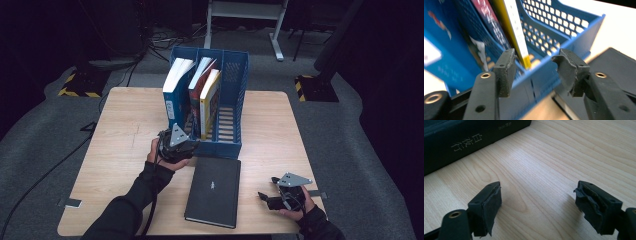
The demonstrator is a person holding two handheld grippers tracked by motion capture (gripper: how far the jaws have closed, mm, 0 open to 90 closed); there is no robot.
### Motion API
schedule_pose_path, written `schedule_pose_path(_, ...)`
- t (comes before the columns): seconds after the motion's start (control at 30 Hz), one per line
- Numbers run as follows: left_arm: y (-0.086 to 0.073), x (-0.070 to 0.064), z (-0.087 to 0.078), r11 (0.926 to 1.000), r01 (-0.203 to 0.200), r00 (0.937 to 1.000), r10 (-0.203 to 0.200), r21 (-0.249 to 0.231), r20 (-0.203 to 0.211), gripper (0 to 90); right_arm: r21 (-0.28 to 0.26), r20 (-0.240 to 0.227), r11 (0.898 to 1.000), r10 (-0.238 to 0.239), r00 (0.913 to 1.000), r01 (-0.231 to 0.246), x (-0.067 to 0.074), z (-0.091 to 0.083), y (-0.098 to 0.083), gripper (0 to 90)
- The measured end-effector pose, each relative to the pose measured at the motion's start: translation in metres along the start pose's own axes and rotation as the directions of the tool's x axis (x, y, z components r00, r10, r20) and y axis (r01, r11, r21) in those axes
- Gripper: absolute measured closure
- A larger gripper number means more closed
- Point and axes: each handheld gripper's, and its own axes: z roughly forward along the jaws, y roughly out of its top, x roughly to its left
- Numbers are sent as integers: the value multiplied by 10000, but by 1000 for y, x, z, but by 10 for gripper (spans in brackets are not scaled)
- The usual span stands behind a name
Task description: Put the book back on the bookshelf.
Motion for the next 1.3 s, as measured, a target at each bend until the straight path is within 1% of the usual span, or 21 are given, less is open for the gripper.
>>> schedule_pose_path(0.17,-19,-2,-10,9992,-244,9982,226,327,554,445,6,37,10000,12,10000,-12,0,0,0,208)
schedule_pose_path(0.2,-26,-4,-14,9984,-395,9966,365,400,737,436,16,68,10000,8,10000,-8,1,0,0,208)
schedule_pose_path(0.27,-32,-6,-17,9961,-667,9941,615,573,891,433,20,97,10000,6,10000,-7,1,0,0,208)
schedule_pose_path(0.3,-32,-6,-17,9961,-667,9941,615,573,891,429,20,97,10000,6,10000,-7,1,0,0,208)
schedule_pose_path(0.37,-40,-9,-20,9927,-965,9911,892,721,987,425,20,135,10000,-15,9999,15,2,0,0,208)
schedule_pose_path(0.47,-53,-11,-23,9876,-1215,9855,1081,993,1307,410,49,102,10000,28,9999,-29,4,0,1,213)
schedule_pose_path(0.5,-57,-12,-24,9856,-1249,9847,1090,1140,1360,406,69,95,10000,-20,10000,19,5,0,2,213)
schedule_pose_path(0.57,-64,-13,-26,9843,-1244,9822,1042,1256,1565,395,94,89,10000,-32,10000,31,8,1,2,213)
schedule_pose_path(0.63,-72,-15,-28,9782,-1362,9786,1083,1567,1749,394,131,122,9999,-54,9999,52,10,1,4,213)
schedule_pose_path(0.7,-80,-18,-31,9762,-1332,9759,990,1711,1945,392,175,271,9998,45,9996,-50,13,3,5,212)
schedule_pose_path(0.77,-86,-22,-34,9747,-1300,9722,894,1816,2164,376,150,225,9999,61,9997,-65,16,3,7,220)
schedule_pose_path(0.83,-90,-25,-39,9732,-1315,9671,842,1885,2400,366,76,130,10000,38,9999,-39,19,4,8,227)
schedule_pose_path(0.93,-98,-31,-45,9735,-1318,9562,751,1871,2828,354,43,11,9999,-103,9999,103,25,4,12,232)
schedule_pose_path(1.0,-101,-34,-48,9719,-1410,9541,826,1887,2878,342,-8,-38,9997,-261,9997,261,31,5,14,234)
schedule_pose_path(1.03,-102,-35,-49,9708,-1438,9555,858,1919,2822,334,-22,-78,9996,-274,9996,274,33,5,15,235)
schedule_pose_path(1.07,-103,-35,-50,9713,-1346,9571,761,1963,2795,321,-36,-171,9995,-325,9993,324,35,6,17,236)
schedule_pose_path(1.1,-105,-35,-51,9725,-1230,9558,624,1979,2872,319,-57,-227,9992,-389,9990,388,38,6,18,237)
schedule_pose_path(1.13,-107,-36,-52,9719,-1259,9520,620,1987,2997,311,-107,-305,9987,-510,9982,507,42,5,21,238)
schedule_pose_path(1.17,-107,-36,-52,9719,-1259,9520,620,1987,2997,309,-107,-305,9987,-510,9982,507,42,5,21,238)
schedule_pose_path(1.2,-109,-38,-53,9712,-1295,9497,634,2002,3066,299,-210,-464,9980,-607,9971,598,46,5,23,238)
schedule_pose_path(1.3,-110,-43,-56,9698,-1374,9440,667,2014,3231,278,-306,-609,9977,-619,9962,601,51,4,25,242)
